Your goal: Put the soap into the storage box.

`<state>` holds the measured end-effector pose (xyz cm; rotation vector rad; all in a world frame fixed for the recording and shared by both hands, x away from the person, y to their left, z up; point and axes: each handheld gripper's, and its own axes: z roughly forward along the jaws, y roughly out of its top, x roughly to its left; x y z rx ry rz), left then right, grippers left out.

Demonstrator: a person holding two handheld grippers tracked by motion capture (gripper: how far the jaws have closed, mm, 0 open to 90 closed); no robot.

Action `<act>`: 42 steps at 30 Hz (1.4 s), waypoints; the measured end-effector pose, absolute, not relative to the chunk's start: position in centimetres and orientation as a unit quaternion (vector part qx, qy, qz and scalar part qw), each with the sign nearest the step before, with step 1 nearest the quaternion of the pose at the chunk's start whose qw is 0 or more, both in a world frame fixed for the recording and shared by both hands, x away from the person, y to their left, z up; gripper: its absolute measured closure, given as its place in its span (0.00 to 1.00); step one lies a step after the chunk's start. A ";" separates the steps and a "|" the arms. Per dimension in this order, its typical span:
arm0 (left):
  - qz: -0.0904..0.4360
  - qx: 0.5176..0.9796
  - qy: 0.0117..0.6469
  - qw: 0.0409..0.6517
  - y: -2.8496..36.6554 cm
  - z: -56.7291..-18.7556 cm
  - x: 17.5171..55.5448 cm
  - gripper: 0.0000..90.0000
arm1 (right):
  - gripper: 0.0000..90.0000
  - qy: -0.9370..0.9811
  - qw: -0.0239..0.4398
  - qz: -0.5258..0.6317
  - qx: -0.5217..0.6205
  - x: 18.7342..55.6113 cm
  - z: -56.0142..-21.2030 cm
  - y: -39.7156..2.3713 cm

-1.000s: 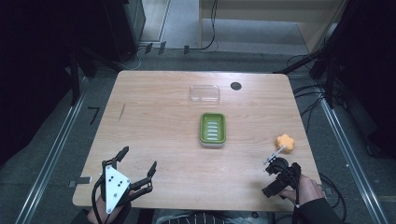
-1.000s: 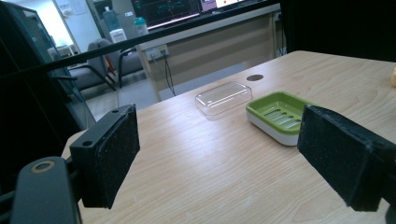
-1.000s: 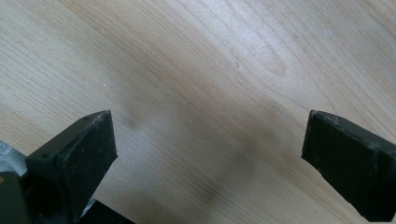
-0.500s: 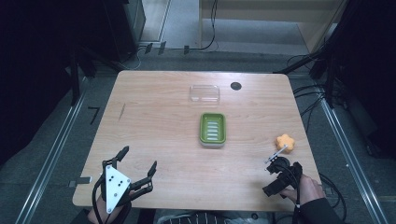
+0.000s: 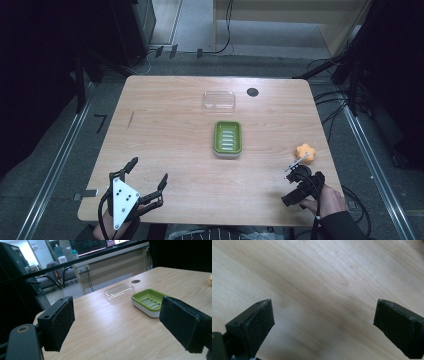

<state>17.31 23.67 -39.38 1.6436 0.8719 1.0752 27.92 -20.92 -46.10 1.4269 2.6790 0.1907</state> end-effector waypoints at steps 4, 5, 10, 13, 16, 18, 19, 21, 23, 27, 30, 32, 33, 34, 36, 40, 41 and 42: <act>0.439 0.679 0.351 0.472 23.4 -39.4 17.3 0.14 | 0.03 0.872 0.048 0.066 0.483 28.9 -46.2 -21.7; 0.440 0.680 0.349 0.471 23.4 -39.4 17.3 0.14 | 0.03 0.872 0.048 0.066 0.483 28.9 -46.2 -21.7; 0.441 0.678 0.353 0.470 23.5 -39.4 17.2 0.14 | 0.03 0.859 0.056 0.069 0.504 30.2 -46.1 -22.7; 0.441 0.679 0.351 0.470 23.5 -39.4 17.2 0.14 | 0.03 0.855 0.057 0.071 0.511 30.7 -46.2 -23.2; 0.440 0.678 0.353 0.470 23.3 -39.4 17.3 0.14 | 0.03 0.848 0.057 0.069 0.523 31.2 -46.2 -23.7; 0.441 0.686 0.345 0.465 23.1 -39.4 17.4 0.14 | 0.03 0.845 0.058 0.070 0.527 31.6 -46.4 -24.0; 0.440 0.685 0.346 0.466 23.2 -39.4 17.4 0.14 | 0.02 0.845 0.057 0.065 0.528 31.8 -46.3 -24.0; 0.440 0.684 0.348 0.466 23.2 -39.4 17.4 0.14 | 0.02 0.843 0.058 0.067 0.530 32.1 -46.3 -24.0; 0.440 0.683 0.348 0.467 23.3 -39.4 17.3 0.14 | 0.02 0.842 0.060 0.065 0.532 32.3 -46.3 -24.1; 0.439 0.680 0.351 0.471 23.4 -39.4 17.3 0.14 | 0.02 0.836 0.066 0.063 0.541 33.0 -46.3 -24.4; 0.440 0.683 0.348 0.468 23.3 -39.4 17.3 0.14 | 0.02 0.832 0.067 0.065 0.547 33.5 -46.2 -24.8; 0.440 0.683 0.348 0.468 23.4 -39.4 17.3 0.14 | 0.01 0.828 0.068 0.067 0.553 33.8 -46.2 -25.1; 0.440 0.681 0.350 0.469 23.4 -39.4 17.3 0.14 | 0.00 0.824 0.064 0.070 0.559 34.2 -46.2 -25.4; 0.440 0.681 0.350 0.469 23.4 -39.4 17.3 0.14 | 0.00 0.824 0.064 0.070 0.559 34.2 -46.2 -25.4; 0.440 0.682 0.349 0.468 23.3 -39.4 17.4 0.14 | 0.00 0.821 0.061 0.074 0.563 34.6 -46.3 -25.7; 0.440 0.682 0.350 0.469 23.3 -39.4 17.3 0.14 | 0.00 0.817 0.059 0.078 0.569 35.3 -46.2 -26.0; 0.439 0.682 0.349 0.469 23.4 -39.4 17.4 0.14 | 0.00 0.815 0.059 0.081 0.570 35.5 -46.3 -26.1; 0.439 0.682 0.349 0.469 23.4 -39.4 17.4 0.14 | 0.00 0.815 0.059 0.081 0.570 35.5 -46.3 -26.1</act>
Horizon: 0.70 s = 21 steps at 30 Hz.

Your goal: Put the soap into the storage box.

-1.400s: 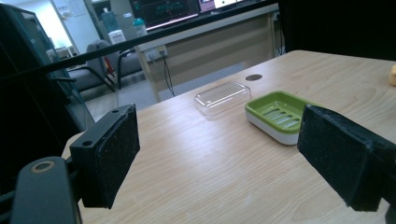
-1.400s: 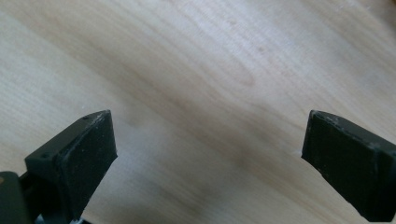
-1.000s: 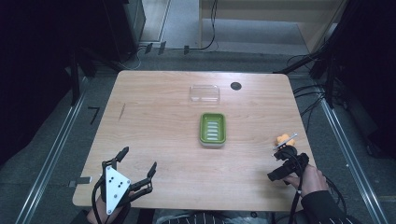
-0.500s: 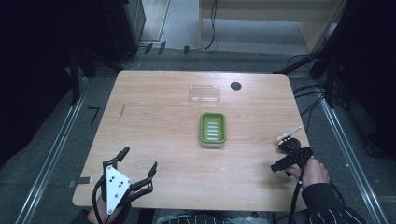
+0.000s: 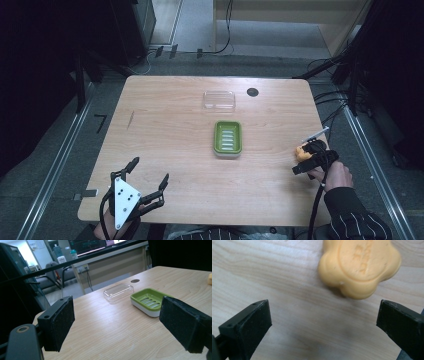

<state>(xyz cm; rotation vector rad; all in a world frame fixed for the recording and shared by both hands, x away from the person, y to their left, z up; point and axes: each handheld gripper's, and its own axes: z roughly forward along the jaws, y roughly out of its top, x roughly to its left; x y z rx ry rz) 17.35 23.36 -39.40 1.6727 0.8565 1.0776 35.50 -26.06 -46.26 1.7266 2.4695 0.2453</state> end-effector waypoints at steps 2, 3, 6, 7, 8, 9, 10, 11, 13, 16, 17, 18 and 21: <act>0.440 0.683 0.349 0.468 23.3 -39.4 17.4 0.14 | 0.00 0.813 0.057 0.080 0.573 36.1 -46.3 -26.2; 0.439 0.683 0.348 0.468 23.3 -39.4 17.4 0.14 | 0.00 0.812 0.057 0.083 0.575 36.3 -46.4 -26.3; 0.440 0.683 0.349 0.467 23.3 -39.4 17.4 0.14 | 0.00 0.810 0.056 0.084 0.578 36.9 -46.3 -26.4; 0.440 0.683 0.349 0.467 23.3 -39.4 17.4 0.14 | 0.00 0.810 0.056 0.084 0.578 36.9 -46.3 -26.4; 0.440 0.684 0.348 0.467 23.3 -39.4 17.4 0.14 | 0.00 0.808 0.054 0.084 0.581 37.1 -46.4 -26.5; 0.439 0.683 0.348 0.468 23.3 -39.4 17.4 0.14 | 0.00 0.809 0.054 0.081 0.580 37.3 -46.5 -26.6; 0.439 0.683 0.348 0.468 23.3 -39.4 17.4 0.14 | 0.01 0.806 0.054 0.081 0.583 37.5 -46.6 -26.6; 0.439 0.683 0.348 0.469 23.3 -39.4 17.4 0.14 | 0.03 0.804 0.057 0.081 0.586 37.9 -46.6 -26.7; 0.439 0.683 0.348 0.468 23.3 -39.4 17.4 0.14 | 0.05 0.801 0.060 0.084 0.590 38.1 -46.6 -26.7; 0.440 0.684 0.347 0.467 23.3 -39.4 17.4 0.14 | 0.12 0.798 0.064 0.083 0.593 38.5 -46.5 -26.8; 0.439 0.684 0.347 0.467 23.3 -39.4 17.4 0.14 | 0.14 0.797 0.065 0.085 0.595 38.5 -46.6 -26.8; 0.439 0.684 0.347 0.467 23.3 -39.4 17.4 0.14 | 0.14 0.797 0.065 0.085 0.595 38.5 -46.6 -26.8; 0.440 0.684 0.348 0.467 23.3 -39.4 17.4 0.14 | 0.21 0.794 0.066 0.080 0.599 38.8 -46.7 -26.8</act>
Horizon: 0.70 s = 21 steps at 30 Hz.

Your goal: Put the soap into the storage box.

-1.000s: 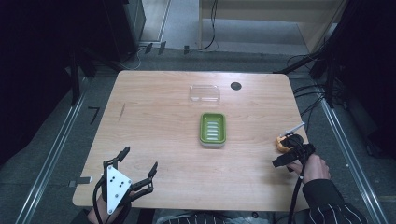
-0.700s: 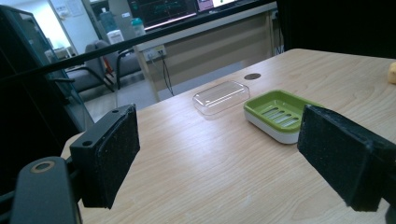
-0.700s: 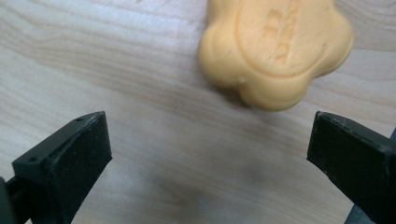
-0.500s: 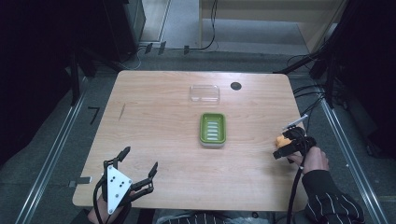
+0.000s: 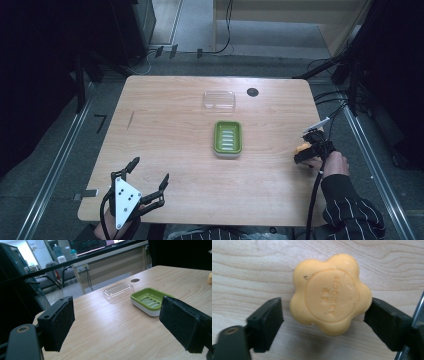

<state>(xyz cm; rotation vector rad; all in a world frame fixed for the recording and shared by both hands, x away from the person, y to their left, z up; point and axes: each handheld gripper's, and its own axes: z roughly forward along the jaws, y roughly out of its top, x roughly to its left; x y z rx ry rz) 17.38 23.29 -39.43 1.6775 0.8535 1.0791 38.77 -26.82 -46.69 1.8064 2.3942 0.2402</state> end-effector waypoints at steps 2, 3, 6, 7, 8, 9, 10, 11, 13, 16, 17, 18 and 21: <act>0.440 0.684 0.348 0.467 23.3 -39.4 17.4 0.14 | 0.22 0.794 0.065 0.078 0.600 38.8 -46.7 -26.9; 0.440 0.684 0.348 0.467 23.3 -39.4 17.4 0.14 | 0.24 0.792 0.064 0.079 0.602 38.8 -46.7 -26.9; 0.440 0.683 0.348 0.469 23.3 -39.4 17.4 0.14 | 0.27 0.789 0.058 0.077 0.607 38.7 -46.8 -27.4; 0.440 0.682 0.348 0.469 23.3 -39.4 17.4 0.14 | 0.28 0.789 0.056 0.078 0.607 38.6 -46.8 -27.5; 0.440 0.682 0.349 0.468 23.3 -39.4 17.4 0.14 | 0.29 0.788 0.054 0.078 0.608 38.6 -46.8 -27.5; 0.440 0.682 0.349 0.468 23.3 -39.4 17.4 0.14 | 0.31 0.789 0.053 0.077 0.607 38.6 -46.8 -27.5; 0.440 0.682 0.349 0.468 23.3 -39.4 17.4 0.14 | 0.32 0.790 0.052 0.075 0.607 38.6 -46.8 -27.6; 0.440 0.682 0.348 0.468 23.3 -39.4 17.3 0.14 | 0.33 0.790 0.052 0.072 0.606 38.5 -46.7 -27.6; 0.440 0.682 0.349 0.468 23.3 -39.4 17.3 0.14 | 0.33 0.789 0.050 0.070 0.608 38.5 -46.7 -27.8; 0.440 0.683 0.348 0.468 23.3 -39.4 17.4 0.14 | 0.32 0.789 0.050 0.076 0.607 38.5 -46.7 -27.8; 0.439 0.683 0.347 0.469 23.3 -39.4 17.4 0.14 | 0.32 0.789 0.052 0.082 0.607 38.5 -46.7 -27.8; 0.439 0.683 0.347 0.469 23.3 -39.4 17.4 0.14 | 0.32 0.789 0.054 0.080 0.606 38.6 -46.7 -27.6; 0.440 0.684 0.346 0.468 23.3 -39.4 17.4 0.14 | 0.33 0.790 0.053 0.075 0.606 38.8 -46.8 -27.3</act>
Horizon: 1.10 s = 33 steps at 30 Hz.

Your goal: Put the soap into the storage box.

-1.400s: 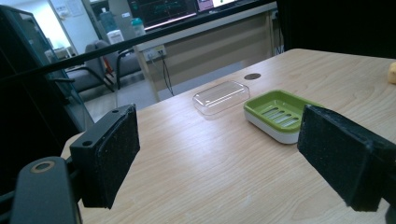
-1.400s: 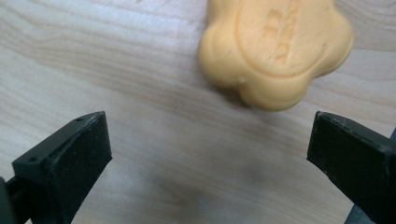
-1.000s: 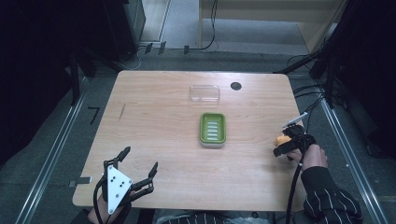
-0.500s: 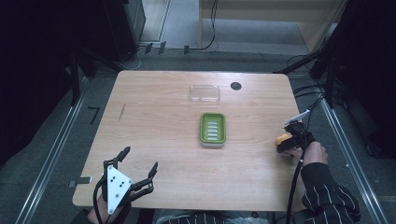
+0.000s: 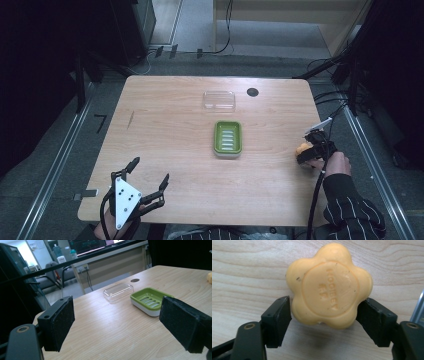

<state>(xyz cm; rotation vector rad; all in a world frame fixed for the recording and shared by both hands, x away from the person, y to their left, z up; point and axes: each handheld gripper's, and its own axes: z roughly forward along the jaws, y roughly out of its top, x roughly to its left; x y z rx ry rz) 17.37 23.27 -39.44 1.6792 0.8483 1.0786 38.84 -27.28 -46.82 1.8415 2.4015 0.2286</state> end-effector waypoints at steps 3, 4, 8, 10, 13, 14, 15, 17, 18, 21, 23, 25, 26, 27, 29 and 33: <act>0.440 0.685 0.346 0.466 23.2 -39.4 17.4 0.14 | 0.37 0.787 0.057 0.071 0.610 39.0 -46.8 -27.3; 0.440 0.685 0.345 0.466 23.2 -39.4 17.4 0.14 | 0.37 0.788 0.056 0.074 0.609 39.0 -46.9 -27.4; 0.440 0.684 0.346 0.467 23.3 -39.4 17.3 0.14 | 0.40 0.790 0.055 0.066 0.608 39.3 -47.1 -27.2; 0.440 0.685 0.347 0.465 23.3 -39.4 17.4 0.14 | 0.40 0.790 0.056 0.064 0.608 39.4 -47.1 -27.2; 0.440 0.686 0.345 0.466 23.2 -39.4 17.3 0.14 | 0.44 0.790 0.052 0.070 0.606 39.5 -47.1 -27.3; 0.440 0.685 0.346 0.467 23.3 -39.4 17.3 0.14 | 0.44 0.791 0.052 0.071 0.606 39.5 -47.1 -27.3; 0.440 0.685 0.346 0.467 23.3 -39.4 17.3 0.14 | 0.44 0.791 0.052 0.071 0.606 39.5 -47.1 -27.3; 0.440 0.684 0.347 0.467 23.3 -39.4 17.4 0.14 | 0.44 0.791 0.053 0.071 0.605 39.4 -47.1 -27.3; 0.440 0.685 0.346 0.467 23.3 -39.4 17.3 0.14 | 0.44 0.792 0.052 0.073 0.604 39.4 -47.1 -27.3; 0.440 0.684 0.347 0.467 23.3 -39.4 17.4 0.14 | 0.44 0.794 0.053 0.073 0.601 39.4 -47.1 -27.3; 0.440 0.684 0.347 0.467 23.3 -39.4 17.4 0.14 | 0.44 0.796 0.052 0.073 0.598 39.4 -47.0 -27.3; 0.440 0.684 0.347 0.467 23.3 -39.4 17.4 0.14 | 0.44 0.799 0.053 0.073 0.594 39.3 -46.9 -27.4; 0.440 0.684 0.347 0.467 23.3 -39.4 17.4 0.14 | 0.44 0.799 0.053 0.073 0.594 39.3 -46.9 -27.4; 0.440 0.684 0.347 0.467 23.3 -39.4 17.4 0.14 | 0.44 0.799 0.053 0.074 0.594 39.3 -46.8 -27.4; 0.440 0.684 0.347 0.467 23.3 -39.4 17.4 0.14 | 0.44 0.801 0.054 0.077 0.591 39.2 -46.7 -27.4; 0.441 0.683 0.349 0.467 23.4 -39.4 17.3 0.14 | 0.44 0.807 0.058 0.083 0.582 38.9 -46.3 -27.1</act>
